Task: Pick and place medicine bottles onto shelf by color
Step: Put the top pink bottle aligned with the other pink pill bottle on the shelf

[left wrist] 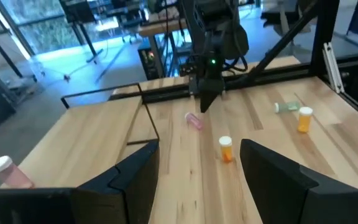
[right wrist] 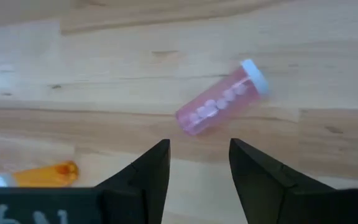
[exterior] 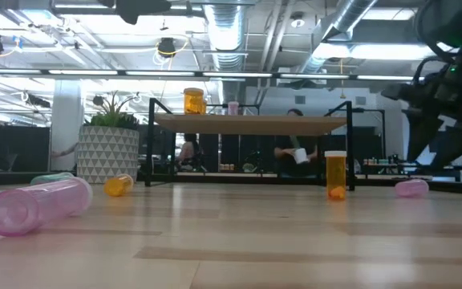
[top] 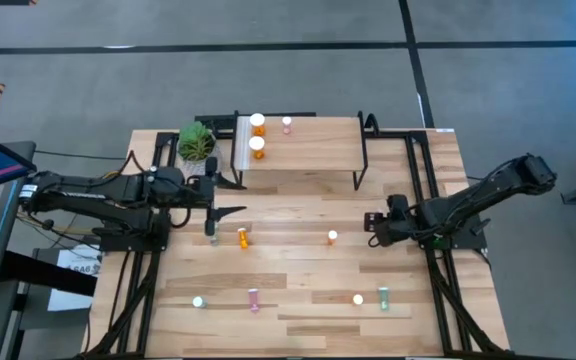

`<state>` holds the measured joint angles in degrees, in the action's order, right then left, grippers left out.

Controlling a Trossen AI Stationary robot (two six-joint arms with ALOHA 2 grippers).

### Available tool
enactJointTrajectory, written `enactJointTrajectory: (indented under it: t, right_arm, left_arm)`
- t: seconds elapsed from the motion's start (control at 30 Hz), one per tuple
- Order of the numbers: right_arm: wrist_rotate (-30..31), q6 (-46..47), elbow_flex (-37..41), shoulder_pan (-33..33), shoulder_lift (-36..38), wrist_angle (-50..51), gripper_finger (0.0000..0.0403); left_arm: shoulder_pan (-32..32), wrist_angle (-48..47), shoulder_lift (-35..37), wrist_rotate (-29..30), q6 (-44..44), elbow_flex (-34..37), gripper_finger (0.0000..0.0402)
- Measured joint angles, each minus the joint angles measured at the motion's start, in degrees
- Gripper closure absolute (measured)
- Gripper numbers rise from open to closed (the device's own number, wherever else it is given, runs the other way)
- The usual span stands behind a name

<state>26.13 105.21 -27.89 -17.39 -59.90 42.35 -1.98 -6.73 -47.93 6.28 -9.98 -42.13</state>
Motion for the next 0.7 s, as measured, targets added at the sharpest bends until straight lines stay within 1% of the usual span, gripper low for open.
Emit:
enactJointTrajectory:
  t: [0.13,0.27,0.4,0.47,0.57,0.63,0.7]
  right_arm:
    - [0.41,0.62,0.04,-0.76,-0.16,-2.91,0.0212]
    - [0.67,4.02,0.04,-0.92,-0.21,-3.81,0.0204]
    - [1.22,8.44,0.04,-0.10,-0.22,-3.78,0.0192]
    - [1.44,8.83,0.04,0.62,-0.21,-3.60,0.0182]
    - [1.42,8.85,0.04,2.45,-1.39,-4.01,0.0163]
    - [0.59,8.69,0.02,3.98,-2.28,-4.22,0.0150]
    - [-1.84,7.87,0.02,5.32,-3.83,-4.47,0.0140]
  left_arm:
    - [0.15,5.70,3.66,0.00,0.10,4.16,0.0189]
    - [0.15,7.12,5.60,-0.72,0.02,4.92,0.0189]
    - [0.15,5.26,5.97,-3.07,0.51,4.94,0.0189]
    - [0.15,3.82,5.77,-4.30,0.57,4.94,0.0189]
    - [0.15,2.43,5.42,-4.50,0.15,4.96,0.0189]
    - [0.15,1.98,5.64,-4.74,-0.65,4.96,0.0189]
    - [0.15,0.14,6.59,-5.32,-1.62,4.96,0.0189]
